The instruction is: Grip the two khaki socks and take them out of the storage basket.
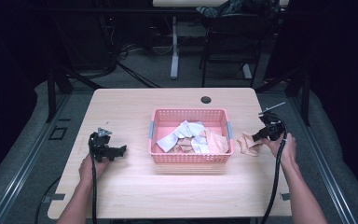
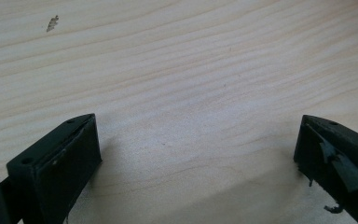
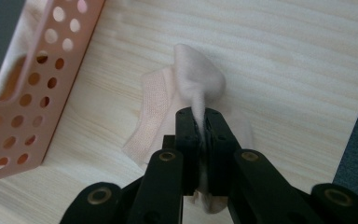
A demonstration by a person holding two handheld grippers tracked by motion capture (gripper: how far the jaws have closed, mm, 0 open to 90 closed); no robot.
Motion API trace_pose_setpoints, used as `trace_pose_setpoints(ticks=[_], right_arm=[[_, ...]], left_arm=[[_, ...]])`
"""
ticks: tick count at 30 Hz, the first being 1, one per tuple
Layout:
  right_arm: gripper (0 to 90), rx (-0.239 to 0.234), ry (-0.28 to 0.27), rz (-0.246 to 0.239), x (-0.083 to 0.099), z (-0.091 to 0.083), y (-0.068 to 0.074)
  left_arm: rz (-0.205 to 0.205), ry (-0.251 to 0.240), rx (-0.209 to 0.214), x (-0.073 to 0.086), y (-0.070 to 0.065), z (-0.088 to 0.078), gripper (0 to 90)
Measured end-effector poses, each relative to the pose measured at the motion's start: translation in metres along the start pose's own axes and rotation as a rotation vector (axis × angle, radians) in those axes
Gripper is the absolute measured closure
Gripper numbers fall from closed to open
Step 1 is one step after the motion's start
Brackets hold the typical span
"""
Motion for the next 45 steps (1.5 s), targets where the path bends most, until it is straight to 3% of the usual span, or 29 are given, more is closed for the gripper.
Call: trace_pose_setpoints(ticks=[7, 10, 11, 12, 15, 19, 28, 34, 45], right_arm=[[83.2, 0.021, 0.021, -0.004, 0.003, 0.009, -0.005], [61.6, 0.031, -0.013, 0.021, 0.003, 0.008, -0.006], [46.3, 0.022, -0.017, 0.013, 0.002, 0.001, -0.006], [46.3, 0.022, -0.017, 0.013, 0.002, 0.001, -0.006], [31.4, -0.003, -0.048, 0.01, 0.001, -0.01, -0.002], [14.4, -0.015, -0.08, -0.032, 0.001, -0.026, 0.008], [2.4, -0.016, -0.118, -0.087, -0.002, -0.044, 0.03], [1.1, -0.022, -0.139, -0.143, -0.005, -0.059, 0.048], [0.0, -0.014, -0.17, -0.196, -0.012, -0.08, 0.068]], left_arm=[[0.001, 0.001, 0.0, 0.0, 0.0, 0.0, 0.0], [0.0, 0.0, 0.0, 0.0, 0.0, 0.0, 0.0], [0.001, 0.001, 0.0, 0.0, 0.0, 0.0, 0.0], [0.001, 0.001, 0.0, 0.0, 0.0, 0.0, 0.0], [0.001, 0.001, 0.0, 0.0, 0.0, 0.0, 0.0], [0.001, 0.0, 0.0, 0.0, 0.0, 0.0, 0.0], [0.001, 0.001, 0.0, 0.0, 0.0, 0.0, 0.0], [0.001, 0.0, 0.0, 0.0, 0.0, 0.0, 0.0], [0.001, 0.001, 0.0, 0.0, 0.0, 0.0, 0.0]])
Point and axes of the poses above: each handheld gripper's, and its own axes: z roughly forward along the jaws, x roughly out of its underside, y roughly to its left, the point moved 5 cm from there along z, roughly forward along the jaws, and after that the axes turned 12 degrees about z, right-handed, at the moved point
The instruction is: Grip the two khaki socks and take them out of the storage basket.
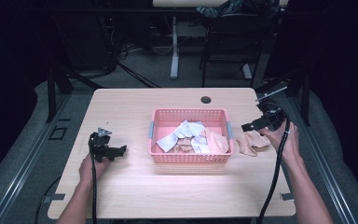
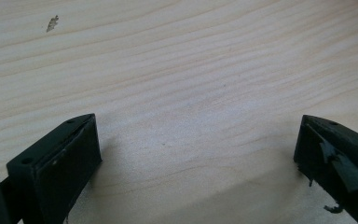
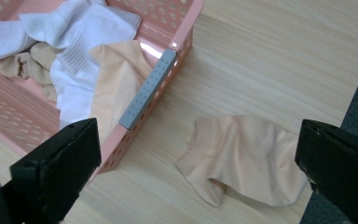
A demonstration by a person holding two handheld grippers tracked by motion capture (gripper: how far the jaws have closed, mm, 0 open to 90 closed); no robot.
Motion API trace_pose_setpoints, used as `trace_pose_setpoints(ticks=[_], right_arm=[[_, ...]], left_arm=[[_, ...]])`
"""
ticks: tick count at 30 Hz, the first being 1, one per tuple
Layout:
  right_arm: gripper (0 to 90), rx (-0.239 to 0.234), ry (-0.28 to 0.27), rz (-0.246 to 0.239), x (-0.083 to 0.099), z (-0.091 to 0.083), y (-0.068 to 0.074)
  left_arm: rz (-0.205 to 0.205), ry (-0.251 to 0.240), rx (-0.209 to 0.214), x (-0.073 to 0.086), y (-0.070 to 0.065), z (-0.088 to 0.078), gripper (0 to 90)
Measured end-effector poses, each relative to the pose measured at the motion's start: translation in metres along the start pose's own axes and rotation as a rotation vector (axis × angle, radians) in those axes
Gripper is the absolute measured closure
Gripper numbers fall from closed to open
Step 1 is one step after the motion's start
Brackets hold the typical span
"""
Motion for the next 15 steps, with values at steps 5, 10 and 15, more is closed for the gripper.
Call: trace_pose_setpoints(ticks=[5, 10, 15], right_arm=[[0.0, 0.002, -0.013, -0.031, -0.008, -0.006, 0.014], [1.5, -0.009, -0.008, -0.079, -0.016, -0.007, 0.032], [2.8, -0.033, -0.008, -0.117, -0.024, -0.003, 0.052]], left_arm=[[0.0, 0.0, 0.0, 0.0, 0.0, 0.0, 0.0], [0.0, 0.0, 0.0, 0.0, 0.0, 0.0, 0.0], [0.0, 0.0, 0.0, 0.0, 0.0, 0.0, 0.0]])
Point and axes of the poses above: each handheld gripper's, and its own axes: z roughly forward along the jaws, x roughly out of its underside, y roughly to its left, the point moved 5 cm from there along z, roughly forward along the jaws, and after that the axes turned 12 degrees about z, right-handed, at the moved point
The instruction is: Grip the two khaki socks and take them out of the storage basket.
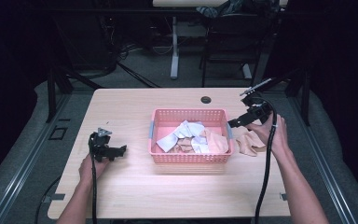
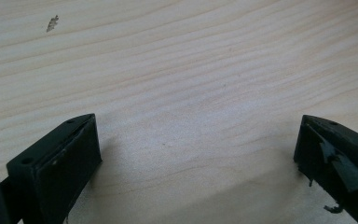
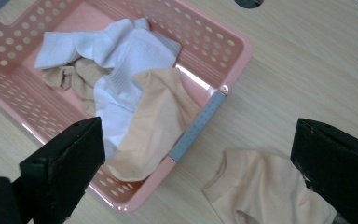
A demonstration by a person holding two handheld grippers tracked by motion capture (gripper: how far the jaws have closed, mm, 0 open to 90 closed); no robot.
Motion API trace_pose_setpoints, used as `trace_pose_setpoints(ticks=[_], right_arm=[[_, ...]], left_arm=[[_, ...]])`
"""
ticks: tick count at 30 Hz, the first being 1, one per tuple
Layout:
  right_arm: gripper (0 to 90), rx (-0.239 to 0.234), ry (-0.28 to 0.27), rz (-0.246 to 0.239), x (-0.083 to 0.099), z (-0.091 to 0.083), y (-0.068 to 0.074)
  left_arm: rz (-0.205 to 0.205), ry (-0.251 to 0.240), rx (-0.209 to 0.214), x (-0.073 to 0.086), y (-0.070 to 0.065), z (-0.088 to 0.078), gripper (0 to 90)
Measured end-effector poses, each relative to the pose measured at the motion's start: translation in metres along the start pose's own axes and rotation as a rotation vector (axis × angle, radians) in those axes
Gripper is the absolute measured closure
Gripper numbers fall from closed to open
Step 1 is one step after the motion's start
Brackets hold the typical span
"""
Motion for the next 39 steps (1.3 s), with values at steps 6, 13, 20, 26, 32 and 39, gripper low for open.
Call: trace_pose_setpoints(ticks=[6, 13, 20, 26, 32, 39], right_arm=[[8.6, -0.018, 0.023, -0.038, -0.006, 0.009, 0.016], [13.3, -0.053, 0.058, -0.066, -0.012, 0.027, 0.033], [15.1, -0.059, 0.109, -0.087, -0.014, 0.052, 0.045], [18.7, -0.057, 0.173, -0.07, -0.013, 0.082, 0.049], [24.0, -0.046, 0.209, -0.047, -0.013, 0.098, 0.046], [36.0, -0.015, 0.243, -0.018, -0.012, 0.121, 0.043]], left_arm=[[0.0, 0.0, 0.0, 0.0, 0.0, 0.0, 0.0], [0.0, 0.0, 0.0, 0.0, 0.0, 0.0, 0.0], [0.0, 0.0, 0.0, 0.0, 0.0, 0.0, 0.0], [0.0, 0.0, 0.0, 0.0, 0.0, 0.0, 0.0], [0.0, 0.0, 0.0, 0.0, 0.0, 0.0, 0.0], [0.0, 0.0, 0.0, 0.0, 0.0, 0.0, 0.0]])
Point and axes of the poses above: each handheld gripper's, and its own axes: z roughly forward along the jaws, x roughly out of its underside, y roughly to its left, the point moved 5 cm from there along z, roughly forward along the jaws, and after that the axes turned 12 degrees about z, right-handed, at the moved point
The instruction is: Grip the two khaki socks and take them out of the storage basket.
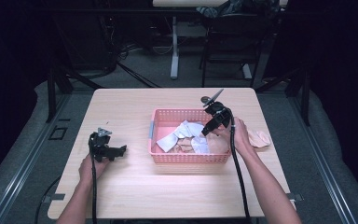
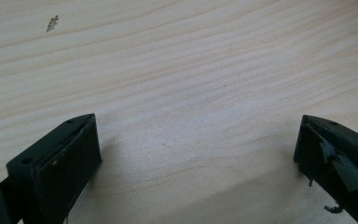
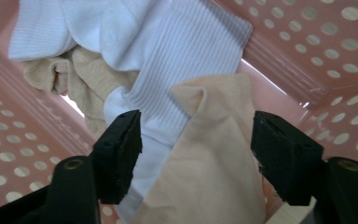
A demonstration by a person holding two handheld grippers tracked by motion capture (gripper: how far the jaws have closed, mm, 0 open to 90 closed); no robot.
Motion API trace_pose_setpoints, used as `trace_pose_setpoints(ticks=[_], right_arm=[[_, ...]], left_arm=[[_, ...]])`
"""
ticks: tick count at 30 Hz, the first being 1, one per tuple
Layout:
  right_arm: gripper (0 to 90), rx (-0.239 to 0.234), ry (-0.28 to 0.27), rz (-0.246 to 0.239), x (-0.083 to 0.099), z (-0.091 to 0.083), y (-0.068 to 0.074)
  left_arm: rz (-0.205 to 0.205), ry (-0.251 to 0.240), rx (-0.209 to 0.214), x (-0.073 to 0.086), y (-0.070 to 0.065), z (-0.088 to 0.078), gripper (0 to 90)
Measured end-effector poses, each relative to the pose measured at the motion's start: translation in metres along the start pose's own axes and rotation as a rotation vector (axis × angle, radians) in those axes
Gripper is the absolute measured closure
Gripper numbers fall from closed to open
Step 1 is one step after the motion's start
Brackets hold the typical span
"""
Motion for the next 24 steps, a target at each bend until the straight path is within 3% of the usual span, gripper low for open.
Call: trace_pose_setpoints(ticks=[5, 7, 11, 15, 19, 21, 24], right_arm=[[44.6, 0.015, 0.033, 0.015, -0.003, 0.014, -0.002], [45.4, 0.015, 0.022, 0.029, -0.004, 0.017, -0.001], [49.9, 0.041, 0.056, 0.015, -0.006, 0.025, -0.002], [53.3, 0.058, 0.071, 0.031, -0.007, 0.034, -0.003], [61.9, 0.074, 0.088, 0.024, -0.007, 0.041, -0.003], [71.5, 0.085, 0.109, 0.01, -0.007, 0.041, -0.003], [77.6, 0.081, 0.086, 0.025, -0.007, 0.043, -0.002]], left_arm=[[-0.001, -0.001, 0.0, 0.0, 0.0, 0.0, 0.0], [0.0, 0.0, 0.0, 0.0, 0.0, 0.0, 0.0], [-0.001, -0.001, 0.0, 0.0, 0.0, 0.0, 0.0], [0.0, -0.001, 0.0, 0.0, 0.0, 0.0, 0.0], [0.0, -0.001, 0.0, 0.0, 0.0, 0.0, 0.0], [0.0, -0.001, 0.0, 0.0, 0.0, 0.0, 0.0], [0.0, -0.001, 0.0, 0.0, 0.0, 0.0, 0.0]])
Point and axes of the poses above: each handheld gripper's, and its own axes: z roughly forward along the jaws, x roughly out of its underside, y roughly to its left, the point moved 5 cm from there along z, roughly forward along the jaws, and after that the axes turned 12 degrees about z, right-handed, at the moved point
